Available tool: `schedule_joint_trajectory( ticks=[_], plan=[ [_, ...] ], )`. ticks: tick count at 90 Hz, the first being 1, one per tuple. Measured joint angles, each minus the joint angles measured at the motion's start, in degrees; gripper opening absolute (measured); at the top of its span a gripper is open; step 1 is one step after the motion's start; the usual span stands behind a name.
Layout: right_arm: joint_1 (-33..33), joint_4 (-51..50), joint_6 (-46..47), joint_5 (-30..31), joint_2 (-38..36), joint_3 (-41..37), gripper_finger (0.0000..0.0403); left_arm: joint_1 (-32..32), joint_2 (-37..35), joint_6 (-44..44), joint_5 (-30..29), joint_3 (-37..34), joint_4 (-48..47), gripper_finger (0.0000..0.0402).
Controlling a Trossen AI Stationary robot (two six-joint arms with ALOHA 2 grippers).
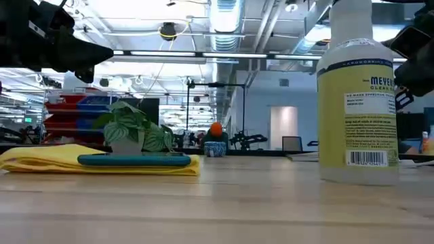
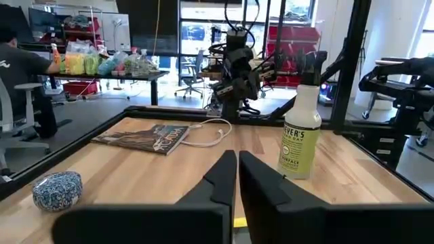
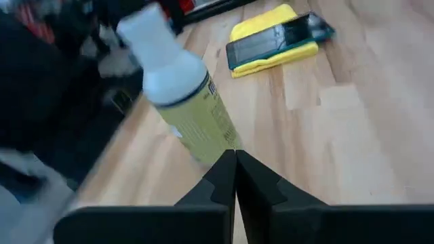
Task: Apply microfiber cloth
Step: Move the white spray bottle to the bottom
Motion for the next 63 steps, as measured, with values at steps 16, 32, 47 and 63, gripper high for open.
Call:
schedule_joint_trajectory(
  ticks=[16,32,47,63],
  plan=[
    [-0.05,-0.1,1.14,0.0,0.0,0.0,0.0,0.01,-0.02,0.01,0.01,0.0,0.0,0.0],
    [-0.04,0.01,-0.89,0.98,0.0,-0.02,0.0,0.0,-0.02,2.08,-0.01,0.0,0.0,0.0],
    [-0.08,0.3,0.71,1.8,0.01,-0.07,0.0,-0.01,-0.02,1.13,-0.01,0.0,0.0,0.0],
    [-0.07,15.33,9.79,7.42,0.05,-0.42,0.0,0.01,-0.02,0.5,0.01,0.0,0.0,0.0]
  ],
)
